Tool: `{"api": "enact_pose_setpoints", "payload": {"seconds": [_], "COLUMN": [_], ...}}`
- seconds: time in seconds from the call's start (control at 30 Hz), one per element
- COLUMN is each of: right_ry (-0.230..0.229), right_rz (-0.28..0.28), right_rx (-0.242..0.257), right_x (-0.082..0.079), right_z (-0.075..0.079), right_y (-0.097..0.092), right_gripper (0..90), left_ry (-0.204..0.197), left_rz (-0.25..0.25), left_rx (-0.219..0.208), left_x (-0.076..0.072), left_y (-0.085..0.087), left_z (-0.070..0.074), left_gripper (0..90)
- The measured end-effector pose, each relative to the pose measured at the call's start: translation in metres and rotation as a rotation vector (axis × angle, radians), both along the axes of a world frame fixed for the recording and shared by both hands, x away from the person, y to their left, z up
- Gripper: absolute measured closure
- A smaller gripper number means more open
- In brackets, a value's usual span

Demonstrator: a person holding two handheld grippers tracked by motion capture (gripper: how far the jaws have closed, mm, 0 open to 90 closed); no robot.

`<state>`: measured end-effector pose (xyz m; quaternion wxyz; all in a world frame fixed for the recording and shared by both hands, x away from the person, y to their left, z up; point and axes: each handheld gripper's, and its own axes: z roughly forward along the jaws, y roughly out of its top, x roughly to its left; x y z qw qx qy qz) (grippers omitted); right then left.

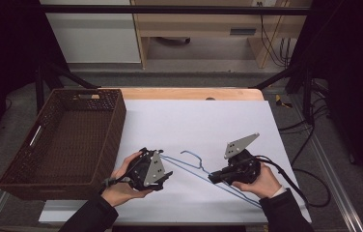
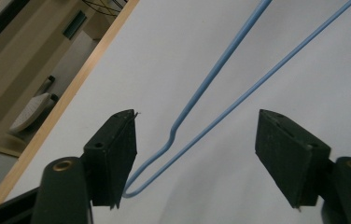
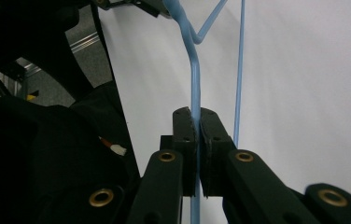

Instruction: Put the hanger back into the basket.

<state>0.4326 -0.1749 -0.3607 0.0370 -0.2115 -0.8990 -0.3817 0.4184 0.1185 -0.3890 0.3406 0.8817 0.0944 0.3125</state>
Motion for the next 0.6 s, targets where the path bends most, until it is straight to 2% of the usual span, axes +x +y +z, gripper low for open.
{"api": "enact_pose_setpoints", "payload": {"seconds": [0.17, 0.2, 0.23, 0.3, 0.33, 0.43, 0.47, 0.6], "right_ry": [0.010, 0.016, 0.016, 0.019, 0.024, 0.026, 0.029, 0.034], "right_rz": [0.008, 0.011, 0.011, 0.013, 0.018, 0.019, 0.019, 0.026], "right_rx": [0.002, 0.009, 0.009, 0.015, 0.017, 0.021, 0.029, 0.025], "right_x": [0.001, 0.001, 0.001, 0.001, 0.002, 0.002, 0.002, 0.002], "right_z": [-0.003, -0.003, -0.003, -0.004, -0.004, -0.005, -0.005, -0.006], "right_y": [0.003, 0.003, 0.003, 0.004, 0.004, 0.005, 0.005, 0.006], "right_gripper": [87.6, 87.7, 87.7, 87.6, 87.6, 87.6, 87.7, 87.6], "left_ry": [-0.052, -0.078, -0.078, -0.104, -0.115, -0.134, -0.148, -0.149], "left_rz": [-0.021, -0.030, -0.030, -0.039, -0.044, -0.057, -0.066, -0.082], "left_rx": [0.057, 0.074, 0.074, 0.093, 0.098, 0.115, 0.133, 0.107], "left_x": [0.001, 0.001, 0.001, 0.001, 0.000, 0.000, 0.000, -0.001], "left_y": [-0.006, -0.007, -0.007, -0.010, -0.011, -0.015, -0.017, -0.022], "left_z": [-0.004, -0.006, -0.006, -0.007, -0.008, -0.009, -0.009, -0.012], "left_gripper": [39.2, 42.1, 43.8, 45.6, 49.5, 52.5, 53.9, 60.7]}}
